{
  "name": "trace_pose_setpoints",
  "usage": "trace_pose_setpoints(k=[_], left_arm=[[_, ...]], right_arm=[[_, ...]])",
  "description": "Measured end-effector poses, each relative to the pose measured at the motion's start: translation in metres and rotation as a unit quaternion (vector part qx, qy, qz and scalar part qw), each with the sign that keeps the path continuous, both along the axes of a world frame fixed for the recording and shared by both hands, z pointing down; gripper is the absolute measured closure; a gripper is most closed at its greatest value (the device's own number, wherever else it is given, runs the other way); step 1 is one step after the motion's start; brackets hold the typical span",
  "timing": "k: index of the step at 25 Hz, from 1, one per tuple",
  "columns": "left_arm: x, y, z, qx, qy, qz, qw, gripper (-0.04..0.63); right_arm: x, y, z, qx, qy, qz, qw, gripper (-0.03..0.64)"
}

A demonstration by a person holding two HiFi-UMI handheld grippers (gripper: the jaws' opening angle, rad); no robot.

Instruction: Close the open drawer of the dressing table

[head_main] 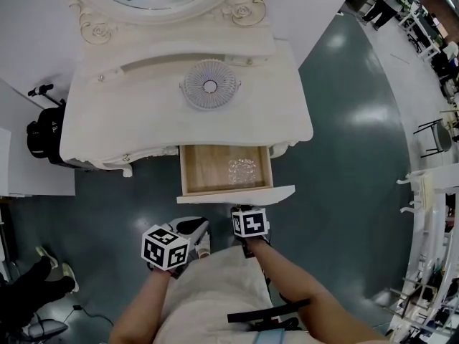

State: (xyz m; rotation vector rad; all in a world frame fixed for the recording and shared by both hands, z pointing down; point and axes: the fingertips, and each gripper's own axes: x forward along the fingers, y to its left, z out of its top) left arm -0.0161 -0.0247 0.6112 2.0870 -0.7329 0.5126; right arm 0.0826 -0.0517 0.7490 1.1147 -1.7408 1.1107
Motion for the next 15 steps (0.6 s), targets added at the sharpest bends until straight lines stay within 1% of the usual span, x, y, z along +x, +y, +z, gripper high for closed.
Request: trace_pose_setpoints(k=[8, 15], left_arm=[[-0.002, 0.0, 0.003, -0.004, 0.001, -0.009, 1.0, 0.584], [-0.006, -0.001, 0.011, -0.013, 0.002, -0.014, 0.9998, 0.584]], right_arm=[[-0.001, -0.007, 0.0, -0.011, 0.001, -0.005, 1.0, 0.494], [-0.002, -0.015, 0.001, -0.01, 0.006, -0.003, 1.0, 0.494]])
